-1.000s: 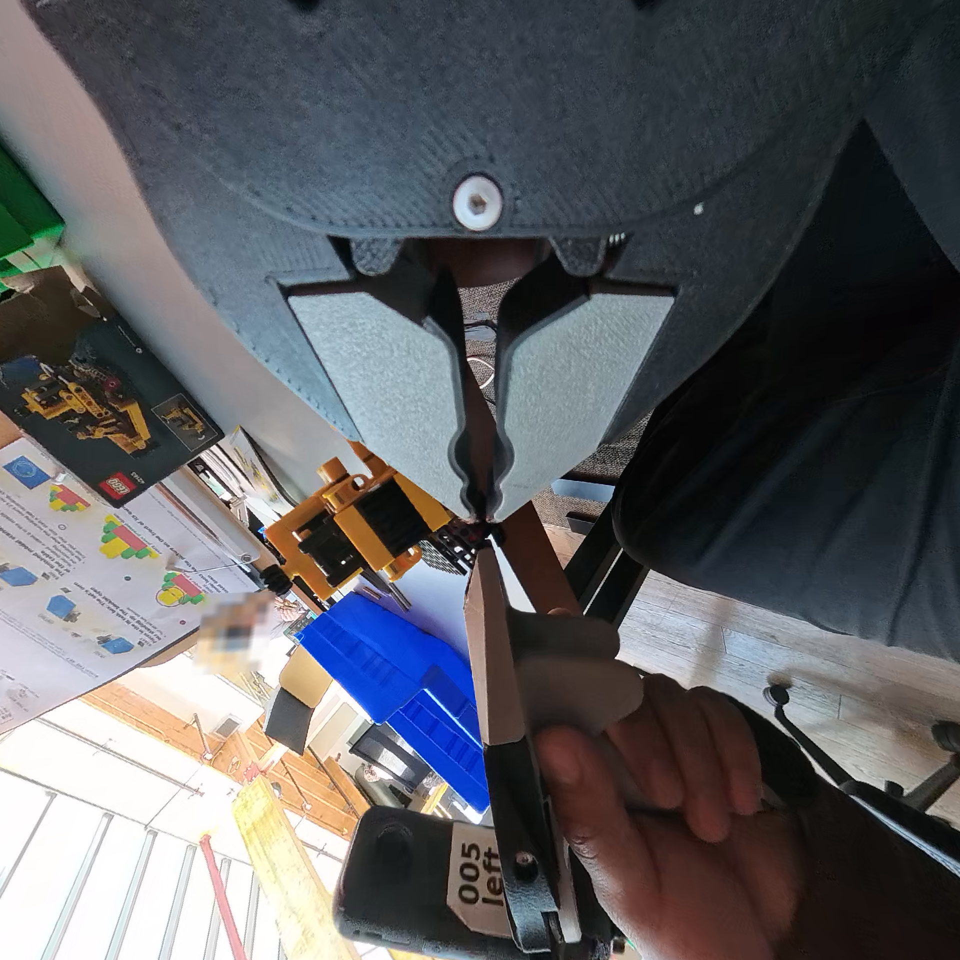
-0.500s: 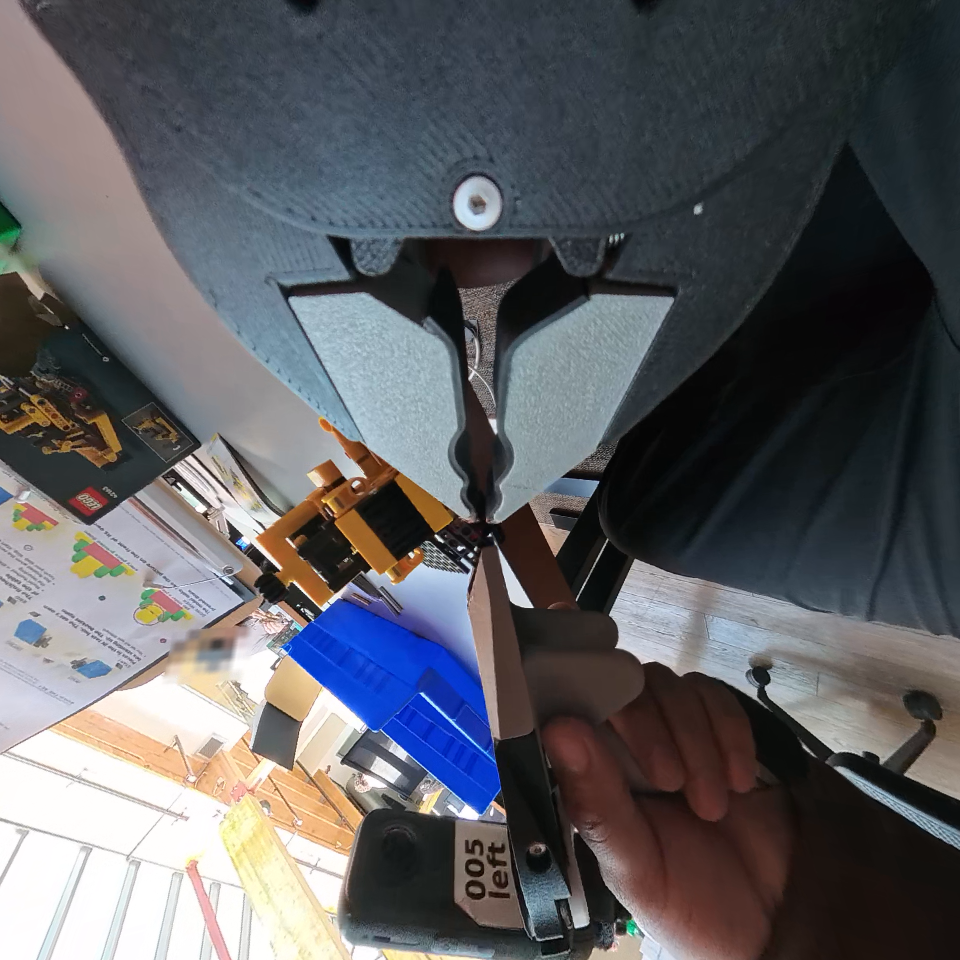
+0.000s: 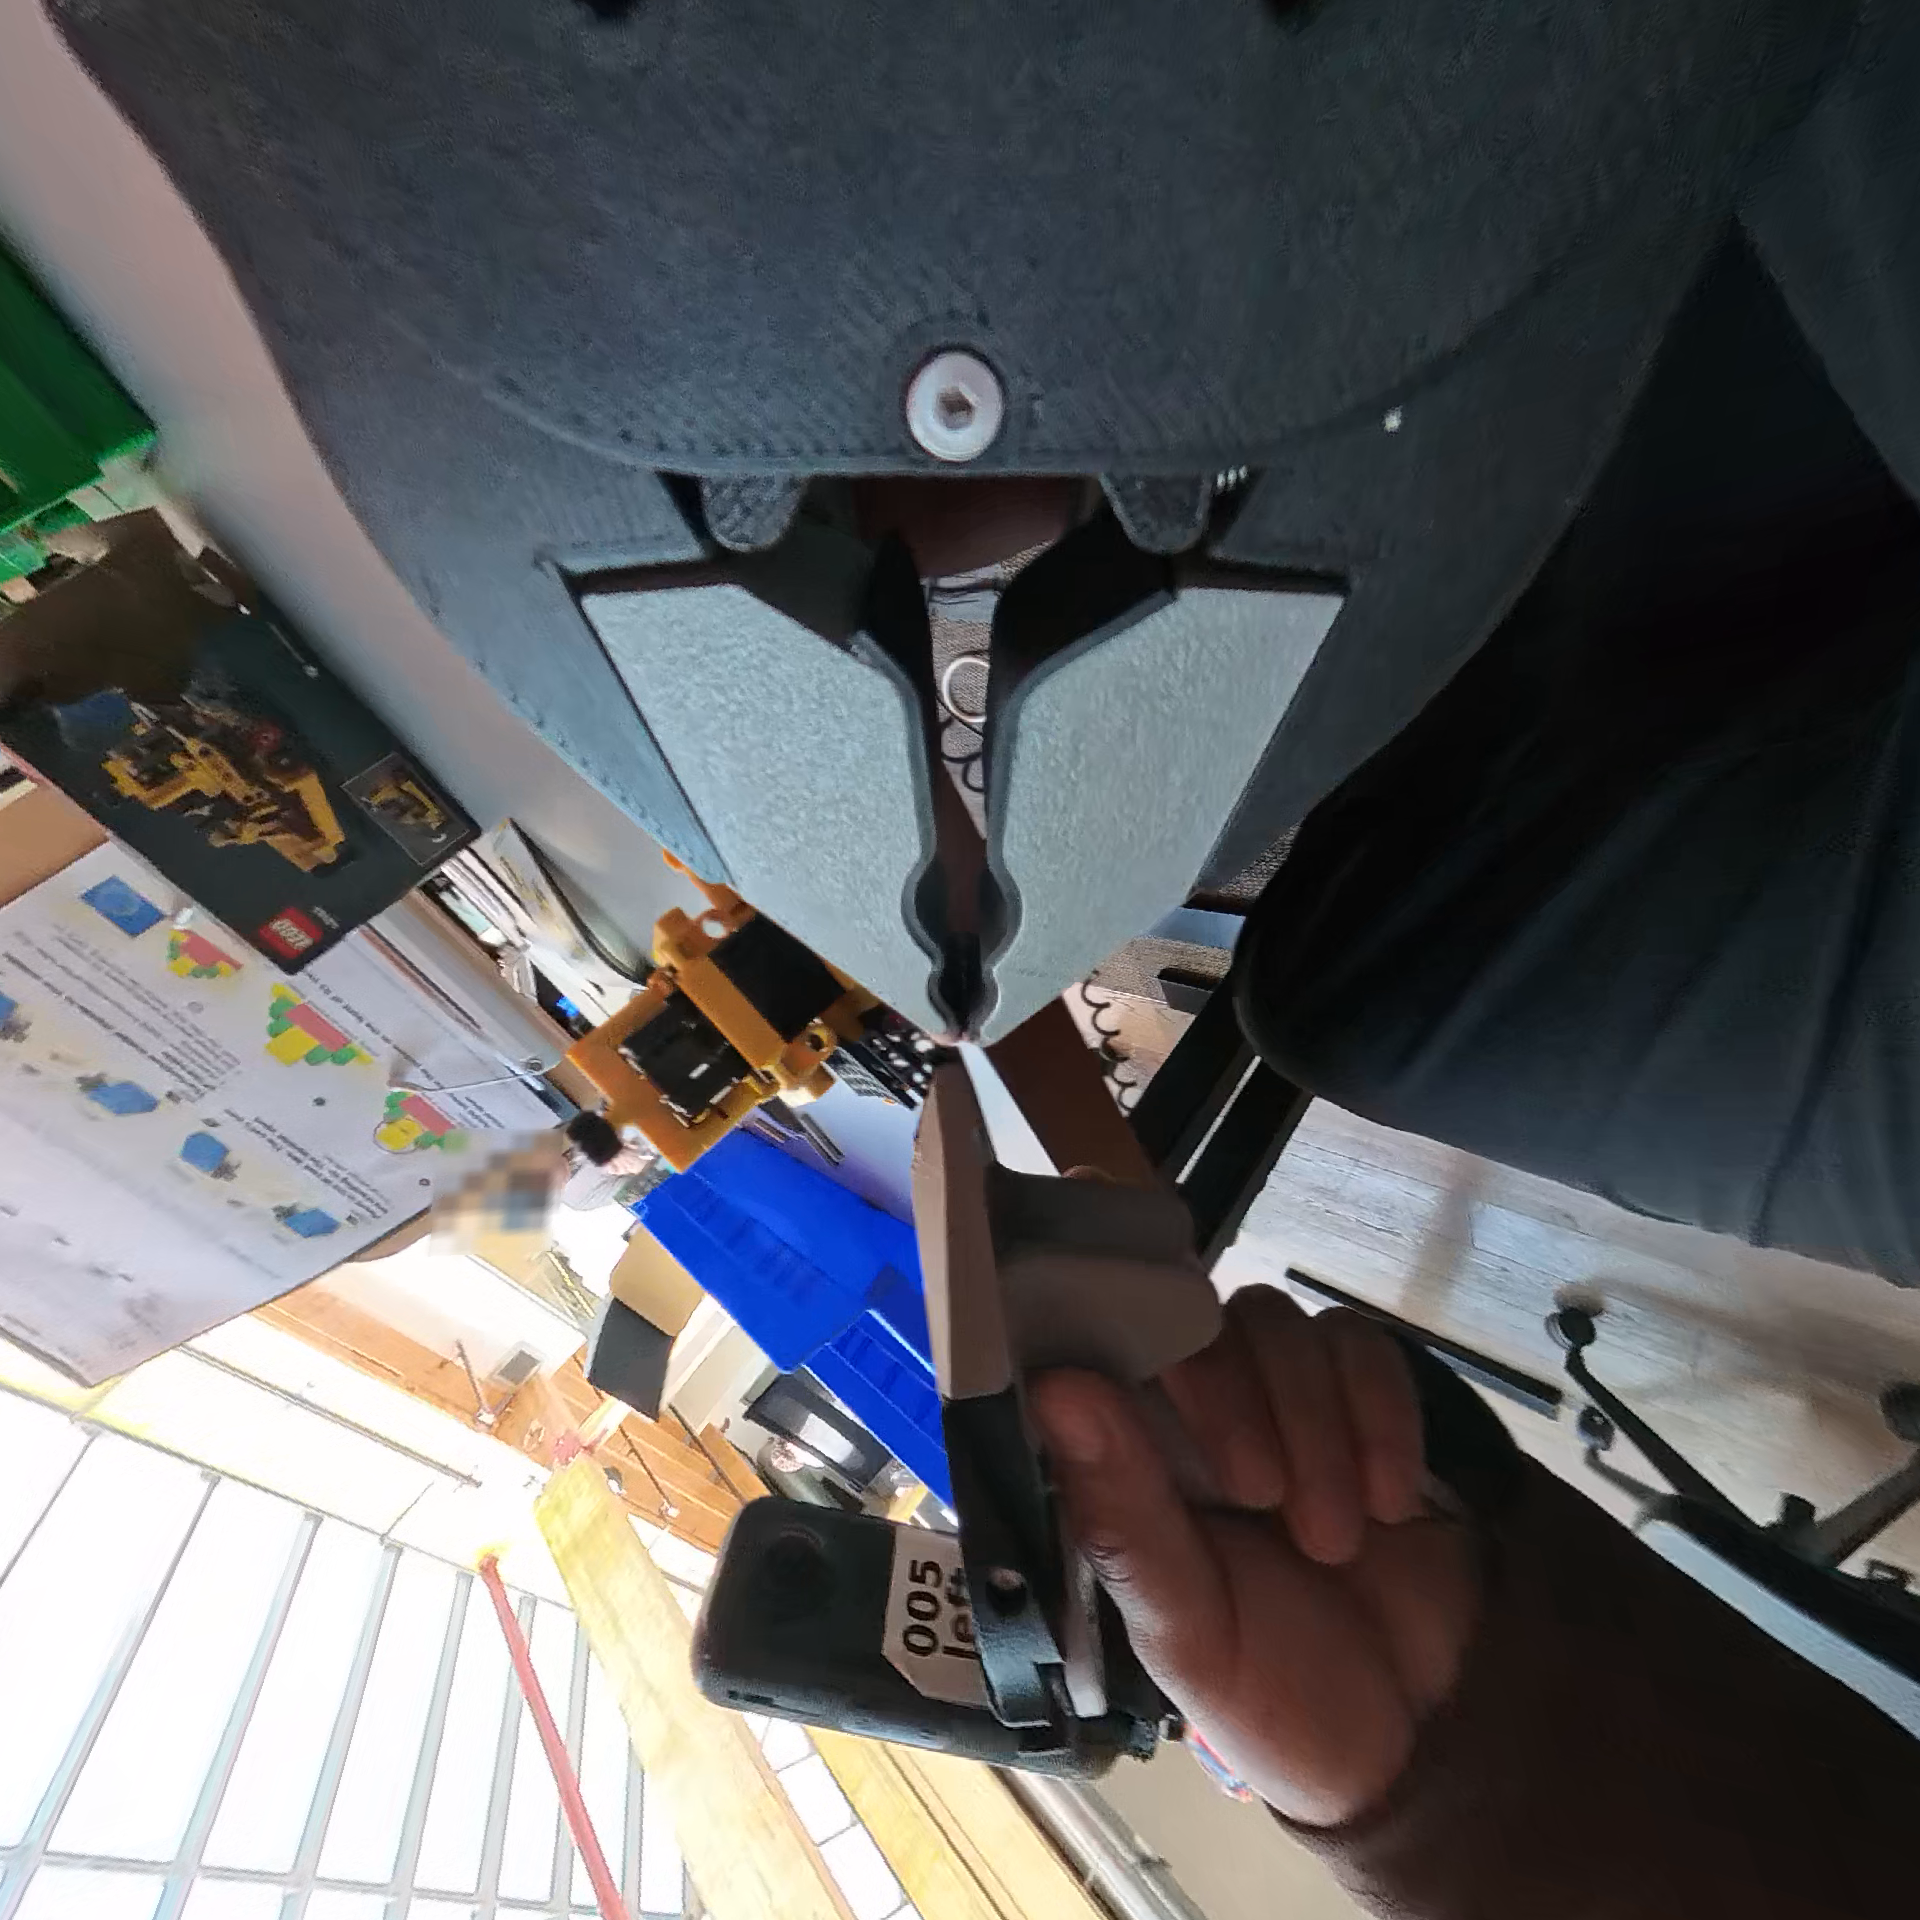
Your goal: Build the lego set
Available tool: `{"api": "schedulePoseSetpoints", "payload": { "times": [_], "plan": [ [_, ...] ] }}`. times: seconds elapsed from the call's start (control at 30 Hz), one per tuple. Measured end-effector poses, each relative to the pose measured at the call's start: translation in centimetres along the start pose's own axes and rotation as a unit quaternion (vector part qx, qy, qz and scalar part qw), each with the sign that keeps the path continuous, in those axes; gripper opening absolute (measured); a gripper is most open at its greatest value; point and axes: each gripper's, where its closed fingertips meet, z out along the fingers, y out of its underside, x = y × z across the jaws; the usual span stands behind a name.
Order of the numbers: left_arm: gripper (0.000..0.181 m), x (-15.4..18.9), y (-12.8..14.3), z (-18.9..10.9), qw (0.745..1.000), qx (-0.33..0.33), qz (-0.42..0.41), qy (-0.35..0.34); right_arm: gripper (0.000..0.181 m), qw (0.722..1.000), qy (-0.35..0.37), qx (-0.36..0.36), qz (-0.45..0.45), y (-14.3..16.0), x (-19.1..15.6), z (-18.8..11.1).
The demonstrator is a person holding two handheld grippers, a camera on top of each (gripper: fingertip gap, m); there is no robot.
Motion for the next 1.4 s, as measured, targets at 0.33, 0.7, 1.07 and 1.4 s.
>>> {"api": "schedulePoseSetpoints", "payload": {
  "times": [0.33,0.7,1.07,1.4],
  "plan": [
    [0.0,-0.3,0.5,0.4,1.0,0.001,0.014,-0.016,0.0,0.995,-0.033,-0.025,0.094,1.6,0.1,-1.0],
    [0.013,0.2,1.4,0.9,1.0,-0.002,0.013,-0.012,0.0,0.995,-0.042,-0.057,0.077,1.9,-0.1,-1.2],
    [0.025,-1.4,2.6,-1.1,0.999,-0.008,0.021,-0.047,0.024,0.982,-0.037,-0.067,0.172,2.2,3.1,-2.5],
    [0.027,-0.9,2.9,-1.5,0.997,-0.016,0.072,-0.024,0.039,0.96,-0.085,-0.111,0.244,3.2,3.0,-0.9]
  ]
}}
